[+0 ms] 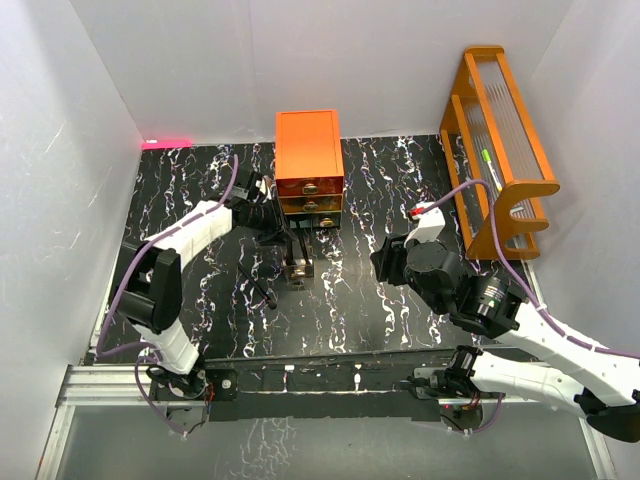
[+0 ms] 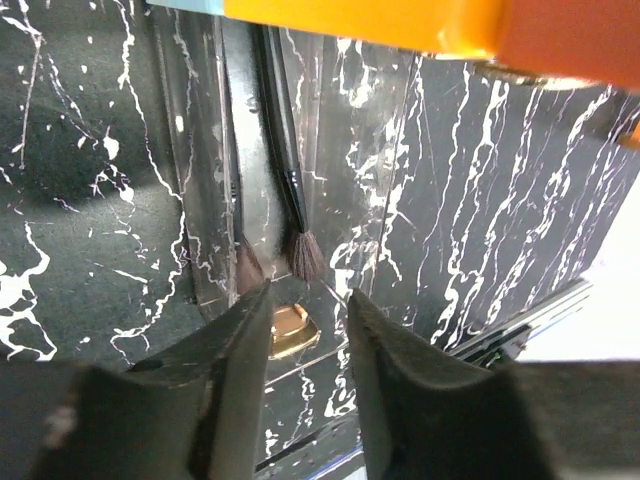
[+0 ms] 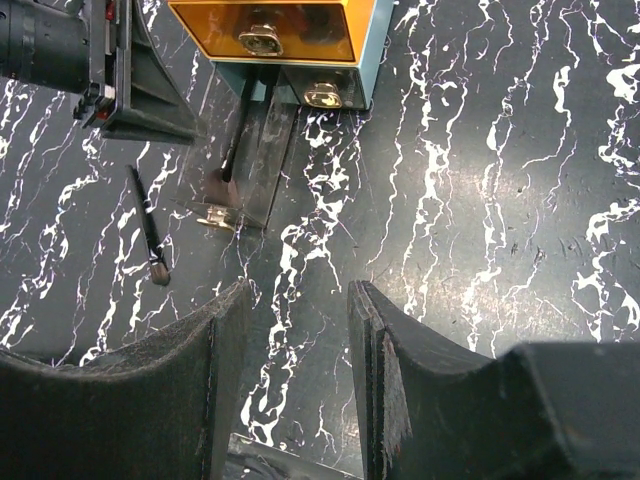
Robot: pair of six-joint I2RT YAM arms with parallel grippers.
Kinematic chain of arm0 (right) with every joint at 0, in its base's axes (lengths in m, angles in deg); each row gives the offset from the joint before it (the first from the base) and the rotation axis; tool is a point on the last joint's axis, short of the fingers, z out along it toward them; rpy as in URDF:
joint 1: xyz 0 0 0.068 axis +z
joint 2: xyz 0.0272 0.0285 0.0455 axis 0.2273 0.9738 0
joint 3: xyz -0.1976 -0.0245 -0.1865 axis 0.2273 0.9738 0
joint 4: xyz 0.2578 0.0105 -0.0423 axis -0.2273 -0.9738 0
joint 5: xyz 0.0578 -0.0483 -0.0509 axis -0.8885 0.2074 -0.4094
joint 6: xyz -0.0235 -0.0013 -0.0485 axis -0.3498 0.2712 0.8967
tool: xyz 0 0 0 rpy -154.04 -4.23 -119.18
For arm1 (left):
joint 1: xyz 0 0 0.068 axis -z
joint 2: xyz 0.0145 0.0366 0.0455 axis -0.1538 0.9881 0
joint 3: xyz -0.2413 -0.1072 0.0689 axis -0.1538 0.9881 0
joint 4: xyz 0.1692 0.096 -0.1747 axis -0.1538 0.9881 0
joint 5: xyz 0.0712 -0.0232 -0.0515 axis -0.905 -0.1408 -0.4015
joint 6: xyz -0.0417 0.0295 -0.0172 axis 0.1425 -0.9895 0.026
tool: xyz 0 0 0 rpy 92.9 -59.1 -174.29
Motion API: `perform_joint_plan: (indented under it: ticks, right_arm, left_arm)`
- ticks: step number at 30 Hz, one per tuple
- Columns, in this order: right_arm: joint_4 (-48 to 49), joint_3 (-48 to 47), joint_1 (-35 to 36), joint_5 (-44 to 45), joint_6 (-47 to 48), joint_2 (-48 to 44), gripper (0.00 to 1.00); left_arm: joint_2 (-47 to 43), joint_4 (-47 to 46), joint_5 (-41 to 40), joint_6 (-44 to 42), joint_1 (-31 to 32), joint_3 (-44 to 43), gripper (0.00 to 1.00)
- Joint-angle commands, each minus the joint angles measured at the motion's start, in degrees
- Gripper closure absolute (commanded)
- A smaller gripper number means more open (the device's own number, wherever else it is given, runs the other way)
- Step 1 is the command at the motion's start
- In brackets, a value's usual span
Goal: Organize the makeup
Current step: Place the makeup brush in the drawer.
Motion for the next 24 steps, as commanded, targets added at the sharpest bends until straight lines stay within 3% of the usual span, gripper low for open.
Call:
perform_joint_plan:
  ticks: [1,7,13,17,24]
  right_arm:
    - [1.7,-0.3,-0.1,0.2,-1.1,0.0,0.54]
    - [1.6,0.1,0.0,-0.1,-2.3,0.3,0.54]
    - [1.9,4.6,-0.1,1.6,-7.3,-0.7,0.54]
    - [-2.4,6.6,-0.1,8.5,-11.5,-1.4,0.53]
    - [-12.2,5.4,0.0,17.4,-17.3,-2.7,0.51]
  left_arm:
    - [-3.6,2.0,-2.6,-0.9,-0.3,-2.7,0.6]
    - [-11.2,4.5,-6.7,-0.9,-0.3,-1.9,0.58]
    - [-28.1,5.4,-10.0,4.9,-0.1,10.9,0.58]
    - [-37.3,7.5,-13.0,9.1,0.1,19.3,0.58]
    - [-39.7,11.2,-16.6,11.6,0.6,24.2,0.58]
